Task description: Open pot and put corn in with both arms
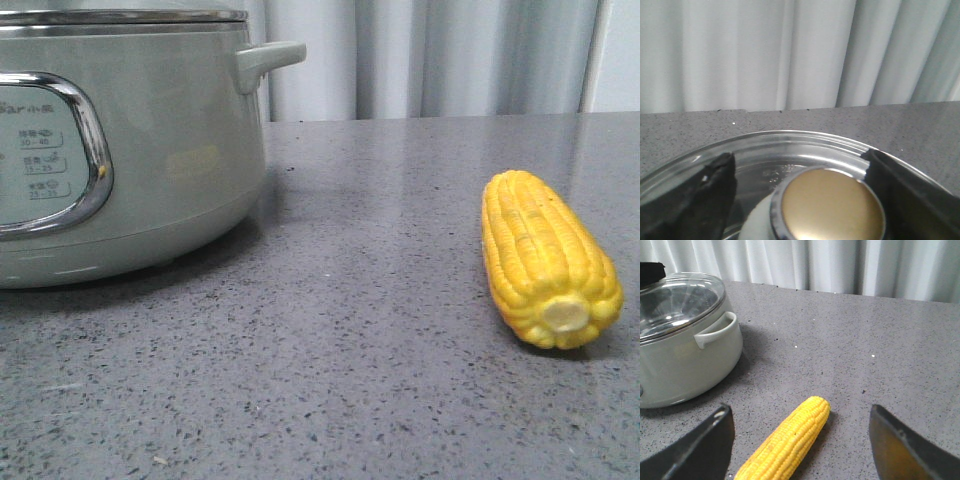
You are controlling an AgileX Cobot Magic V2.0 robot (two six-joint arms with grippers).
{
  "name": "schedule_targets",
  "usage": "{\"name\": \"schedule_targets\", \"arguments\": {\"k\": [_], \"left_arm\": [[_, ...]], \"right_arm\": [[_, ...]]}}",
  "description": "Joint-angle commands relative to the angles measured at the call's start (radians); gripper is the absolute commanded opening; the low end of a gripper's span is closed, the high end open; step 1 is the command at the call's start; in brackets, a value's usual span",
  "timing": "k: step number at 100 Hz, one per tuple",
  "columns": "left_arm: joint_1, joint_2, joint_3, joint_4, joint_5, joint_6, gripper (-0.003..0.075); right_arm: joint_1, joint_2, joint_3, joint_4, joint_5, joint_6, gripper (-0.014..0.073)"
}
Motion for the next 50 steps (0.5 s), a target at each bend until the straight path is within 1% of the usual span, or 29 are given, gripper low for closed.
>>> {"name": "schedule_targets", "arguments": {"k": [1, 9, 18, 26, 50], "left_arm": [[0.004, -0.016, -0.02, -0.006, 0.005, -0.004, 0.0345], [0.004, -0.016, -0.02, -0.006, 0.025, -0.004, 0.0238], [0.004, -0.016, -0.02, -0.006, 0.034, -0.004, 0.0164], [0.004, -0.016, -0.02, -0.006, 0.034, -0.004, 0.0144], [0.004, -0.041, -0.038, -0.006, 0.044, -0.004, 0.0144]], "right_arm": [[0.0, 0.016, -0.034, 0.013, -0.068, -0.008, 0.0467], [0.0, 0.016, -0.034, 0.013, -0.068, -0.008, 0.0468], [0.0, 0.016, -0.034, 0.013, -0.068, -0.008, 0.0468], [0.0, 0.016, -0.034, 0.013, -0.068, -0.008, 0.0468], [0.0, 0.016, -0.034, 0.013, -0.068, -0.008, 0.0468]]}}
